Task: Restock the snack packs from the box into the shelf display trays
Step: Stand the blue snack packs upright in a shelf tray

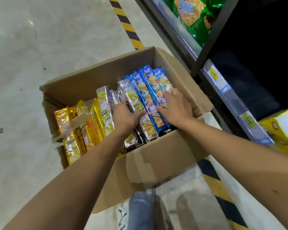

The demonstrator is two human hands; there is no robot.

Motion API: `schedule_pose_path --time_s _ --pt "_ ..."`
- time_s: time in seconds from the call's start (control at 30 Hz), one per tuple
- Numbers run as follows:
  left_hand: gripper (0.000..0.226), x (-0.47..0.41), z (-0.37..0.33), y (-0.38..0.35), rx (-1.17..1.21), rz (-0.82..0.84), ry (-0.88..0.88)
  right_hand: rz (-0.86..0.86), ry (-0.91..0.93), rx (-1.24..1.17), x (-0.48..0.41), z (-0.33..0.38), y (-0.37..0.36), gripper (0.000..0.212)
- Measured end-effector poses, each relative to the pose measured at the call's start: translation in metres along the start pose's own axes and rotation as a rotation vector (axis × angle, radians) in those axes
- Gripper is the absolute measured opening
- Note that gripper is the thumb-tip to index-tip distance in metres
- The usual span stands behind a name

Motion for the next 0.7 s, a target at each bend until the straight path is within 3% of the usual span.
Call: schedule_pose_path --time_s 0.1,0.17,0.27,0.33,0.5,0.57,0.7 --pt "0.041 0.003 0.003 0.003 0.128 -0.02 -0.026 0.0 -0.026 -0.093 0.002 -0.002 0.0 0.058" --pt "0.045 0.005 0.004 0.004 0.264 -0.021 -0.022 0.008 -0.015 -0.163 0.002 0.0 0.001 0.05" --pt "0.077 0.008 0.001 0.004 0.407 0.038 0.019 0.08 0.042 -0.177 0.006 0.009 -0.002 0.038" --pt "0.087 0.011 -0.006 0.007 0.426 0.071 0.011 0.103 -0.015 -0.237 0.006 0.012 -0.003 0.037" --pt "0.084 0.015 -0.028 0.033 0.486 0.144 -0.029 0.095 -0.237 -0.741 0.012 0.003 0.008 0.062" --pt "0.077 0.022 -0.041 0.05 0.485 0.163 -0.057 0.088 -0.278 -0.89 0.021 0.0 0.023 0.062" --pt "0.065 0.044 -0.071 0.078 0.523 0.214 -0.092 0.07 -0.251 -0.944 0.053 -0.002 0.067 0.05"
Point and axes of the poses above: each hand's wrist, its own x-axis away from the middle knuckle, its own y-axis out of the back of the hand, z = x × y, the point moved 1 cm from there along -x, towards the middle knuckle, and after that the axes turned 5 degrees about -y, right-handed, at the moved point
